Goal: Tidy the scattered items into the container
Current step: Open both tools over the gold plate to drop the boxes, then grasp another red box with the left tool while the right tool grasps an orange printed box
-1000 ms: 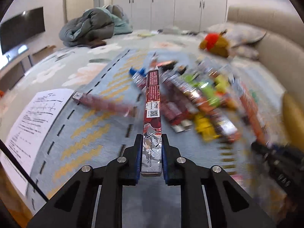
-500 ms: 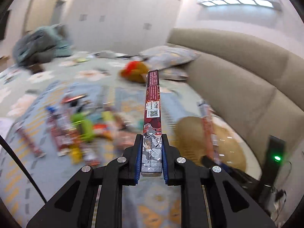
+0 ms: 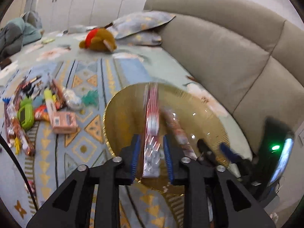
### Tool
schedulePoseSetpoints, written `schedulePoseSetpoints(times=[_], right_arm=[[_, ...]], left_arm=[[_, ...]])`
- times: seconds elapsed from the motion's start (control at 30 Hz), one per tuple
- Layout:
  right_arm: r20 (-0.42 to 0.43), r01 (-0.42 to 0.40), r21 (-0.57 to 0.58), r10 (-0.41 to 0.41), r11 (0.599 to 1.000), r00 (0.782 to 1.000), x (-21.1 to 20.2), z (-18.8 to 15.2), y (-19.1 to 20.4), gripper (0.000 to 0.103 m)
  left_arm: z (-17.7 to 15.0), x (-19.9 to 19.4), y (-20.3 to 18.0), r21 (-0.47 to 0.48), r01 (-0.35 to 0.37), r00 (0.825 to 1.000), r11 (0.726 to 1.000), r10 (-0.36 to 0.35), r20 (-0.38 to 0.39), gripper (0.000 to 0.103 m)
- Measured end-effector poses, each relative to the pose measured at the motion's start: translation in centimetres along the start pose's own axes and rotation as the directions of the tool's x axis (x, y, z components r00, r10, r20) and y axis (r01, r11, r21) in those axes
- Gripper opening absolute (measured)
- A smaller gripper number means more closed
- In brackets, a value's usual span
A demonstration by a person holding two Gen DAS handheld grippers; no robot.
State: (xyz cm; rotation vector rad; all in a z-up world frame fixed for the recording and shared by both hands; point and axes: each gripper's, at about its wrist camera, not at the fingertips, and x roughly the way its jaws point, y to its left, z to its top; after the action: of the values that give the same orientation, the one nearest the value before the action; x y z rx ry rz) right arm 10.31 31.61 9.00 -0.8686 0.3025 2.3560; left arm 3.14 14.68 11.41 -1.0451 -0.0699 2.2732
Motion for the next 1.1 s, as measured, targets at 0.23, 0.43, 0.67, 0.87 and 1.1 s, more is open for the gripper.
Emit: schedulePoseSetpoints(times=[0.23, 0.43, 0.67, 0.87, 1.1], right_arm=[[0.064, -0.051, 0.07, 0.047, 0.996, 0.997, -2.2, 0.2, 0.1, 0.064], [0.147, -0.214, 0.04, 0.206, 0.976, 0.967, -5.5, 0.6, 3.7, 0.068], [0.011, -0.57, -0.089, 0.573, 0.817, 0.82, -6.1, -1.4, 12.1, 0.07], [-0.263, -0.621, -0.257, 0.565, 0.74, 0.782, -1.2, -6.7, 24.3, 0.071], [-0.34, -0.632, -0.387, 0.533, 0.671, 0.775, 1.5, -8.4, 30.8, 0.071]], left_arm=[[0.2, -1.9, 4.1, -0.14, -0.035, 0.999, 0.99, 0.039, 0.026, 0.027], [-1.0, -5.5, 10.9, -0.205, -0.181, 0.969, 0.962, 0.21, 0.128, 0.027], [-3.4, -9.4, 21.8, -0.414, -0.328, 0.895, 0.849, 0.42, 0.151, 0.027], [-5.7, -8.2, 29.7, -0.58, -0.413, 0.871, 0.702, 0.491, -0.025, 0.027], [-7.9, -6.7, 33.2, -0.684, -0.384, 0.868, 0.62, 0.495, -0.039, 0.03]])
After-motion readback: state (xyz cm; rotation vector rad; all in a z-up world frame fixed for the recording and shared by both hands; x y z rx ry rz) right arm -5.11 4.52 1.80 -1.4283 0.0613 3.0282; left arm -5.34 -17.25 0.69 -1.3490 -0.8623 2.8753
